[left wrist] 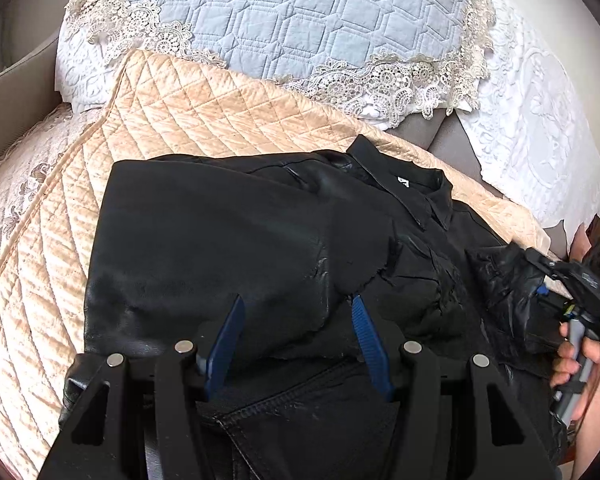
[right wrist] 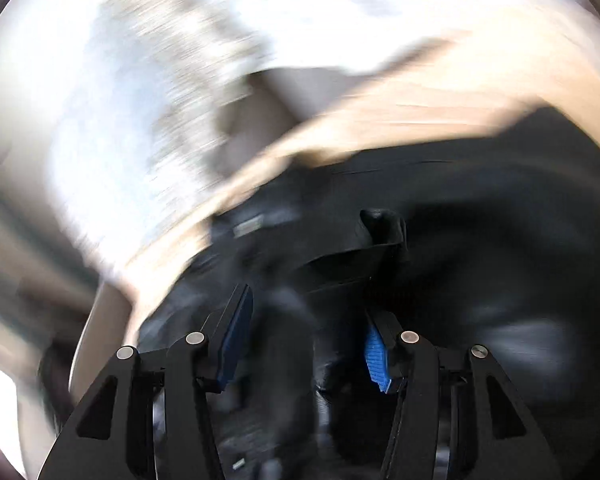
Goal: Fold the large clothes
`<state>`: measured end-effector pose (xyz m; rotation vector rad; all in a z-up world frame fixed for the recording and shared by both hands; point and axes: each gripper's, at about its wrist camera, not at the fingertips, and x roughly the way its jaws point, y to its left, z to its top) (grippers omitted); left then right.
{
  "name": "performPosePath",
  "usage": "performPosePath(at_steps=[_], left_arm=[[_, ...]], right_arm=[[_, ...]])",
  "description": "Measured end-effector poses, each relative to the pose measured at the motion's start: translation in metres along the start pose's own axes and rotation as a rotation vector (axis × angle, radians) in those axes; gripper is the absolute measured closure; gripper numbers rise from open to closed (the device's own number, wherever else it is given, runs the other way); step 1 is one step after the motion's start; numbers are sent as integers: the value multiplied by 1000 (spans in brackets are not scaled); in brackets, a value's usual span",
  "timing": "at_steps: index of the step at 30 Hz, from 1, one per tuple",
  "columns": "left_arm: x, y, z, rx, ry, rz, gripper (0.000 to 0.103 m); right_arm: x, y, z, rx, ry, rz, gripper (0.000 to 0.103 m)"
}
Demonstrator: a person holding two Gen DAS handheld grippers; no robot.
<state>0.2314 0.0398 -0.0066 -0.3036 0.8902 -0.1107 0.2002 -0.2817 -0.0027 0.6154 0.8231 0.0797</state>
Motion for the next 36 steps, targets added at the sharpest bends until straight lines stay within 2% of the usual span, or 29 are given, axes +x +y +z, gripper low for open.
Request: performPosePath(at_steps=[2,5,7,10,11,12,15,18,21,24,26,28,30,32,34,36], left_arm=[[-1,3,1,-8,-2,5,44],[-3,9,1,-24,-6,13,44],[-4,13,1,-31,-7,21,44],[0,16,0,-30,10,39,44],[3,15,0,-25,22,47,44],[6,15,-2,-16,36,54,44],[14,10,-3,16,54,77,44],[16,8,-3,33,56,86,44],[12,10,-4,28,49,84,44],[0,7,-6,42,27,64,44],[-7,4,-10,76,17,60,44],[-7,1,-16,118,24,73,44],[0,3,-22,138,51,85,44],[7,5,-26,141,71,95,44],[11,5,-28,154,67,100,44],[10,5,-29,158,60,102,44]], right_arm=[[-1,22,-4,-92,4,62,49],[-11,24,-10,-86,-37,54,49],[-10,15,-15,-49,-37,-2,49],[9,4,-29,-73,51,-118,52],[19,1,-34,-80,81,-138,59],[29,-3,-39,-84,113,-151,61],[60,-8,-45,-110,165,-205,60],[63,-5,-32,-115,151,-210,59],[29,6,-27,-131,115,-153,59],[-21,10,-34,-193,49,-162,59],[-57,1,-41,-215,9,-229,59],[-89,-19,-49,-227,-28,-350,59],[-106,-45,-55,-200,-58,-472,59],[-113,-76,-59,-142,-49,-580,59],[-110,-109,-62,-60,18,-587,64],[-114,-111,-60,-38,2,-569,64]])
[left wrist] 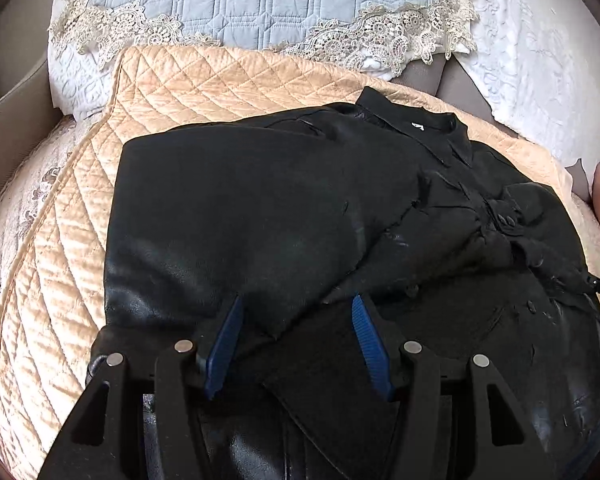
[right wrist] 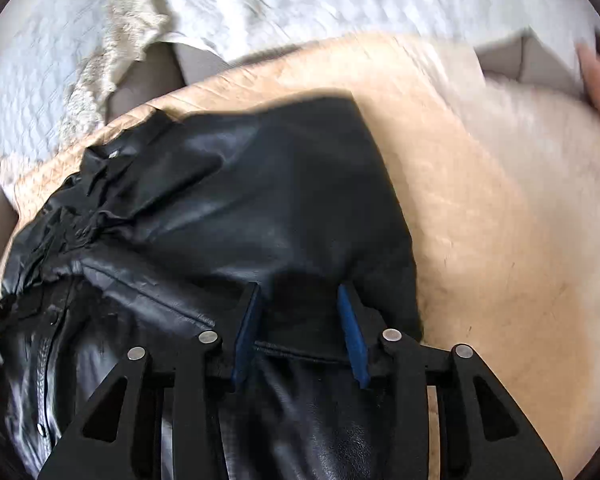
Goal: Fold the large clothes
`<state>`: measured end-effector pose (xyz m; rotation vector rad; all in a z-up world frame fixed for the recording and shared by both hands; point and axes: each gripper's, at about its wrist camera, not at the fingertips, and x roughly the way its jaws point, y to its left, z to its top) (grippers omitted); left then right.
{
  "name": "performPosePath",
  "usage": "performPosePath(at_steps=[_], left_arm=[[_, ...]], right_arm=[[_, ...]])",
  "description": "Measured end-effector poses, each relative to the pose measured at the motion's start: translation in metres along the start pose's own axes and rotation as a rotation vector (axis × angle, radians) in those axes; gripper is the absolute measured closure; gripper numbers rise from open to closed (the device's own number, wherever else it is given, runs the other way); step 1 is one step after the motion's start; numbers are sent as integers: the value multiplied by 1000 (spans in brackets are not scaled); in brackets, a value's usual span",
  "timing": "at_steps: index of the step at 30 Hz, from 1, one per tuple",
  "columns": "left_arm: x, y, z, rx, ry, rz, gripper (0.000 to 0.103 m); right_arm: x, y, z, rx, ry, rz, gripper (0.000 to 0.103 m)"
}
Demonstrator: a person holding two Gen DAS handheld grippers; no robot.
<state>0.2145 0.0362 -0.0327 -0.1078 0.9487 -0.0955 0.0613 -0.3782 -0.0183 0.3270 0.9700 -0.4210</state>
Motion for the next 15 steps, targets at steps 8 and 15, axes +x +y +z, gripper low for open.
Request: performPosePath(at_steps=[8,15], left_arm=[[-49,16,-34,-29,-40,34,44],[-57,32,-55,-71,-6,54,44]], right_arm=[[-36,2,-10,-63,-64,-31,62],[-32,-6,-17,-48,20,-25,62]])
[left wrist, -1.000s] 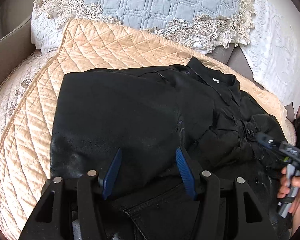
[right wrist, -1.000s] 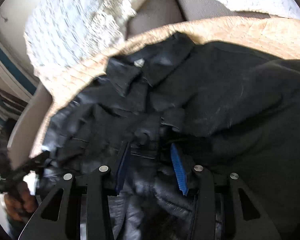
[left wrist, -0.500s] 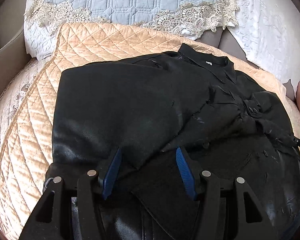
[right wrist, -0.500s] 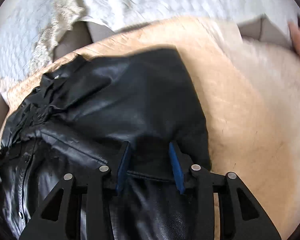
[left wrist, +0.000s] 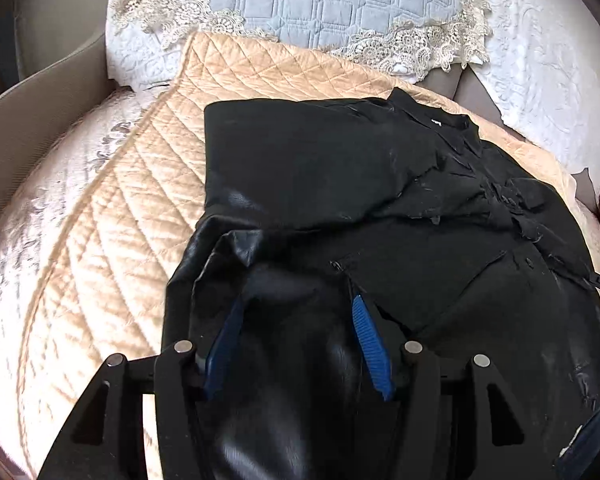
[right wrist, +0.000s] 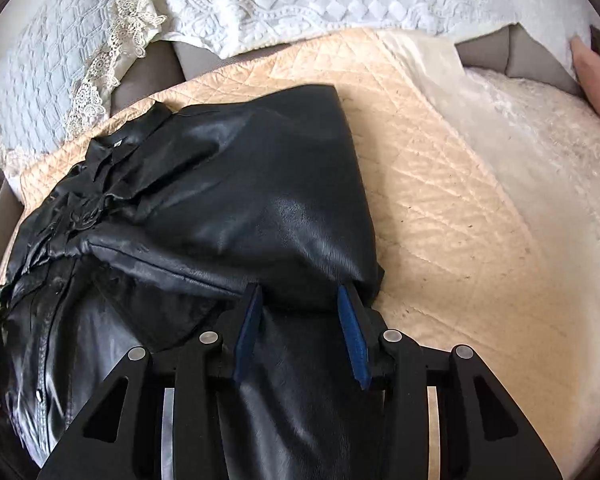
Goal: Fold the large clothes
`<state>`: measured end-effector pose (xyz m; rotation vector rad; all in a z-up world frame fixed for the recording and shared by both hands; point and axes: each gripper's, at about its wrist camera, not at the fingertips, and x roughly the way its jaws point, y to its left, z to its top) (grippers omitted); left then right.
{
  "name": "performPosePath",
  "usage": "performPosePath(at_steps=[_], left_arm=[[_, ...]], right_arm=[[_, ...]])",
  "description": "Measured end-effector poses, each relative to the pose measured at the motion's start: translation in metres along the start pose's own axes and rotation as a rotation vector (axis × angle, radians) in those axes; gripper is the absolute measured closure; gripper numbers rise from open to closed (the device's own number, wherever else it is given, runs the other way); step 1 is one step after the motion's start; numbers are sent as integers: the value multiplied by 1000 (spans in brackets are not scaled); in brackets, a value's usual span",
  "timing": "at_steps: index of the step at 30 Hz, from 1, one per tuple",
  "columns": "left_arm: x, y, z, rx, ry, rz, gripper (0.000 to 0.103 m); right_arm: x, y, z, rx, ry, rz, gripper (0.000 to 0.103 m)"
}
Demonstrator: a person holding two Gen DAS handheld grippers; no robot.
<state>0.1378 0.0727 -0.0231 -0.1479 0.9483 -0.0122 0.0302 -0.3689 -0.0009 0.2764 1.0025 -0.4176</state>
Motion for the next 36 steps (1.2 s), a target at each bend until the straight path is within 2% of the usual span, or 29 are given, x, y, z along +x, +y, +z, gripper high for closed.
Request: performPosePath(at_steps=[5,8,10,11,12,14,17,20,22,24,26,29,31,34,36], left_arm=[[-31,-4,-26,12,-8,-17,44],[-40,-15,-45,63,0,-8,44],[-39,-18,-56,89,14,7,43],[-38,-17,-60,95,16,17,42],[-37,-16,-63,93,10,23,42],[-41,-15,-64,70,9,22,42],[-49,-13,-63,31,21,1,42],[-60,-10,-65,30,8,10,42],[-67,-1,-64,23,-12,20,41],[-67,14,-61,-14,-12,38,35],[-60,30,-60,-66,14,43,35],[-48,46,-61,-137,60,-7,35],[-52,41,-63,-126,54,-7,34],[-58,34,-73,-140,79,-104,34],[-64,30,-84,-147,91,-141,33]], right_arm=[[-45,11,-24,-19,-59,75,62],[-59,17,-47,-29,-46,96,61],[-55,18,-62,-23,-12,101,57],[-47,15,-69,-13,26,102,56],[-32,12,-77,1,107,91,56],[-37,15,-80,-21,61,83,55],[-41,17,-79,-7,79,89,55],[-58,14,-79,13,34,128,54],[-70,4,-77,37,-16,128,49],[-75,-12,-73,90,-47,113,43],[-71,-29,-74,147,-31,115,43],[-47,-44,-80,235,73,148,43],[-48,-44,-87,238,73,183,42],[-50,-39,-97,274,110,328,42],[-52,-33,-106,282,131,380,42]])
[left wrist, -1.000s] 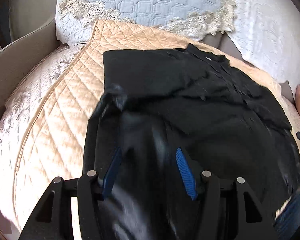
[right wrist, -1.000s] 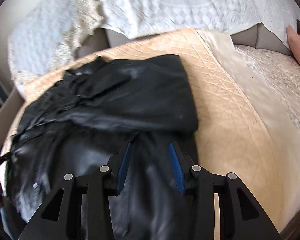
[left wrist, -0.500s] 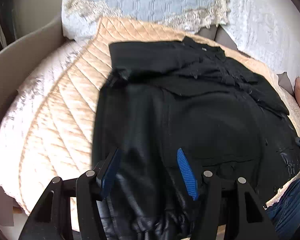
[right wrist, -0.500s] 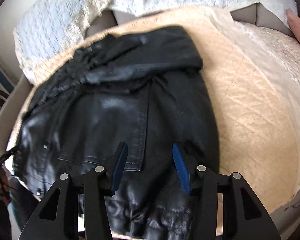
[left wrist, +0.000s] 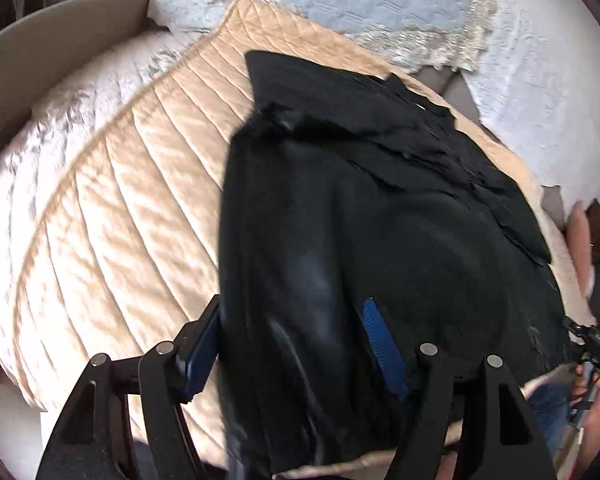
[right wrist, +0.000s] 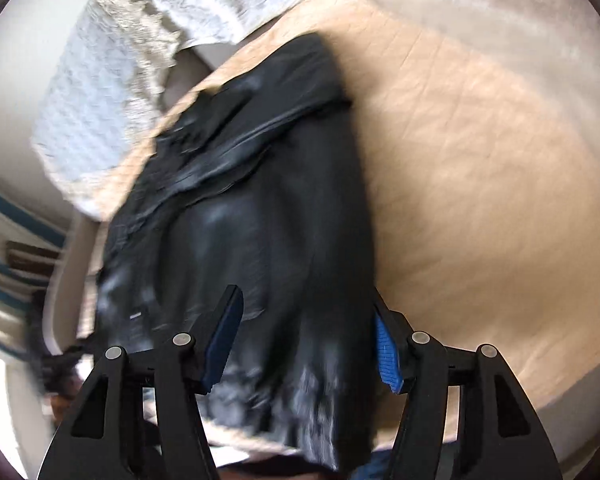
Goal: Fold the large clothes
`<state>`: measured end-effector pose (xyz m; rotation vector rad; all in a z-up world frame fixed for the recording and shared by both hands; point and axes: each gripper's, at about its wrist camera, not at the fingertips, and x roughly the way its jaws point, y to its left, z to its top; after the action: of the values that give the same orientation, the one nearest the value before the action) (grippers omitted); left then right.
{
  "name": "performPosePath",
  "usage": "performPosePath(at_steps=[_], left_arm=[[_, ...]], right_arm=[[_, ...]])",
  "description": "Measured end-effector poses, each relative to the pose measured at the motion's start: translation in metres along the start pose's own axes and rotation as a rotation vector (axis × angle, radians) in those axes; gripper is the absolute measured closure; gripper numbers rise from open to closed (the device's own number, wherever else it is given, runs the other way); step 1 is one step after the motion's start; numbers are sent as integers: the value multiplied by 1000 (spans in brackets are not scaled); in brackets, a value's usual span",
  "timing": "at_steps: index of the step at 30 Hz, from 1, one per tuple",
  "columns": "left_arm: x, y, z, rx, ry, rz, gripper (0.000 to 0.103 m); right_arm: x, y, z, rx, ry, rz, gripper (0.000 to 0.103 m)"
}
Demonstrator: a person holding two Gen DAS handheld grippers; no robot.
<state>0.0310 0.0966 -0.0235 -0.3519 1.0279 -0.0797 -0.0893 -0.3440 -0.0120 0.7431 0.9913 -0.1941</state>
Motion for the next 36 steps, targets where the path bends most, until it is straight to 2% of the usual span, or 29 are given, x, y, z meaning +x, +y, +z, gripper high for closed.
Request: performPosePath(at_steps=[4,7,10,12,13,15,17,18,21,27,32,34,36], left_arm=[[-9,1,-16,-44,16,-75,33],[-11,5,-18,-63,7,-102,33],[-11,12,-18,-109,0,-95,43],[-12,15,-19,-119,-4,-77,57],[-12,17,-19,-122,-7,-71,60],[-10,20,-19,-125,-12,-52,76],[-10,25,-21,-137,-15,-38,84],[-11,29,-22,-142,-17,-34,87],[-9,29,-23,-142,-19,-25,87],[-3,15,-23,-64,-18,50,86],[-1,10,-18,-34,-1,75,85],[-1,8,-18,-15,0,81,86],[-1,9,-14,-11,13,65,92]], right_arm=[[0,6,-15,7,40,87,41],[3,8,-14,-3,45,83,41],[5,4,-9,45,21,91,41],[5,4,-6,60,7,87,43],[6,3,-7,63,5,82,46],[5,1,-7,66,1,60,55],[2,-4,-8,76,0,27,75],[2,-7,-8,81,0,17,79],[2,-13,-8,99,5,29,82],[4,-8,-8,65,23,-16,84],[4,-11,-6,62,33,-36,94],[4,-11,-6,59,36,-36,95],[2,-11,-5,56,39,-30,96]])
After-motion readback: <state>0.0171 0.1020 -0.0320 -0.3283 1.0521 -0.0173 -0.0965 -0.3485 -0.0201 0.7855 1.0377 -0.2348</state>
